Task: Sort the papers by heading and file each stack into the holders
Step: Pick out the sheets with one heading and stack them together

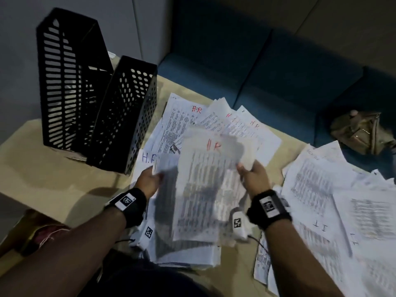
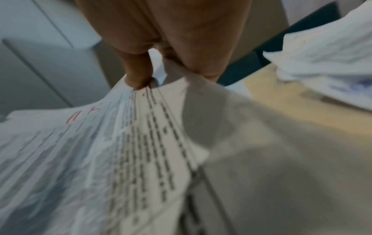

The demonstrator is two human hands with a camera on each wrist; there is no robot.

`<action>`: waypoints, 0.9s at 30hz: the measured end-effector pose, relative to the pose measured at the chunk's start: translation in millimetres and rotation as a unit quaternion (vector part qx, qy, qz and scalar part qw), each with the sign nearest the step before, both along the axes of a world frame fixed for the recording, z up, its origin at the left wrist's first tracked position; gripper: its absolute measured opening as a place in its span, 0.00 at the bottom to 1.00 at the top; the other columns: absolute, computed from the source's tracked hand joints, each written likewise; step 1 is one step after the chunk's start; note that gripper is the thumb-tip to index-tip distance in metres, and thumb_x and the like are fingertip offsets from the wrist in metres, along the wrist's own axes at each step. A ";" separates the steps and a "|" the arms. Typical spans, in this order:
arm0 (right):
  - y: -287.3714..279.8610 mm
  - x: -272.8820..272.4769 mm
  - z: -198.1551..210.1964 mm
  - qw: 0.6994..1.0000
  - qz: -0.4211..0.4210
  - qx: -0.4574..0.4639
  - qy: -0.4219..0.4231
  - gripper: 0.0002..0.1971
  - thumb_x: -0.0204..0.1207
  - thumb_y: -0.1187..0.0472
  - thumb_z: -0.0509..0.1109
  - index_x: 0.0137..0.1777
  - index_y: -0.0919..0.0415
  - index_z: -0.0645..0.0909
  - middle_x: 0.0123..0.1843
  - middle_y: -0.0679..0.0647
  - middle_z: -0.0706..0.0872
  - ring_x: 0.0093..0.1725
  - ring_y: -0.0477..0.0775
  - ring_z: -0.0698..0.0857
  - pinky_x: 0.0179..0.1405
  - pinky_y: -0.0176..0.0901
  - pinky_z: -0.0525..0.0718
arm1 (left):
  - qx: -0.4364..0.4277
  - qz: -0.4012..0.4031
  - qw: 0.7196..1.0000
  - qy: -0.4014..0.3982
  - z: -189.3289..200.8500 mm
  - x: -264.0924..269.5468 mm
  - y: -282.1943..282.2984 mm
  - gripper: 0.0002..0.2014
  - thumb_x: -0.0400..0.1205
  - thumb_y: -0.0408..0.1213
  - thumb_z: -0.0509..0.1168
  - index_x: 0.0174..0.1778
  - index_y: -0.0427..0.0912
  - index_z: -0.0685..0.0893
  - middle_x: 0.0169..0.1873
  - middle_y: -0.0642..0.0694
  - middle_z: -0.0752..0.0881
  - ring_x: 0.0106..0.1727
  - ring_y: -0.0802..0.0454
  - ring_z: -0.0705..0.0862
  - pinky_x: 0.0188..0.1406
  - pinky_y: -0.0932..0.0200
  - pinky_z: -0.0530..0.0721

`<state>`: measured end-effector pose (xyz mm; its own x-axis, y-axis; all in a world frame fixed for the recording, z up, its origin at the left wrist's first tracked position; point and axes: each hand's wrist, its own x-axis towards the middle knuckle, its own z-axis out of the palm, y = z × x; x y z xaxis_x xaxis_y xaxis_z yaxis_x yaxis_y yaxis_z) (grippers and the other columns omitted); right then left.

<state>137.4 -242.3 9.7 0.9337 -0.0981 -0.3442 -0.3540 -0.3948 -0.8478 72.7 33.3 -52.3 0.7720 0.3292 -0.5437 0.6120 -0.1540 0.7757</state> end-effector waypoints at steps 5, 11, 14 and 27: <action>47.3 -30.3 -39.8 0.990 0.076 -0.073 0.092 0.14 0.81 0.58 0.65 0.66 0.57 0.75 0.58 0.55 0.86 0.56 0.58 0.85 0.54 0.51 0.82 | -0.123 0.049 0.991 -0.034 14.6 0.1 -0.3 0.32 0.83 0.62 0.55 0.75 0.42 0.74 0.68 0.51 0.78 0.74 0.49 0.73 0.74 0.55 0.67; 56.9 -35.9 -38.9 0.989 0.022 -0.147 -0.011 0.36 0.69 0.63 0.77 0.76 0.62 0.65 0.69 0.60 0.76 0.66 0.59 0.77 0.67 0.54 0.78 | -0.047 -0.016 0.995 -0.086 14.3 0.7 0.1 0.20 0.79 0.34 0.71 0.68 0.43 0.79 0.54 0.44 0.85 0.61 0.40 0.84 0.57 0.53 0.82; 45.6 -24.0 -33.4 0.969 0.102 -0.188 -0.121 0.33 0.74 0.59 0.75 0.77 0.56 0.68 0.72 0.63 0.67 0.69 0.57 0.69 0.71 0.49 0.70 | -0.089 -0.057 0.987 -0.122 20.5 -0.4 2.0 0.23 0.79 0.26 0.69 0.65 0.53 0.77 0.55 0.46 0.85 0.61 0.39 0.84 0.47 0.54 0.88; 23.9 -33.5 -37.9 0.984 0.111 -0.054 -0.126 0.22 0.87 0.49 0.48 0.47 0.54 0.83 0.50 0.54 0.86 0.44 0.48 0.82 0.44 0.40 0.79 | -0.163 -0.075 0.980 -0.090 18.2 -25.2 9.2 0.13 0.75 0.28 0.74 0.52 0.47 0.85 0.42 0.61 0.92 0.52 0.55 0.89 0.59 0.56 0.85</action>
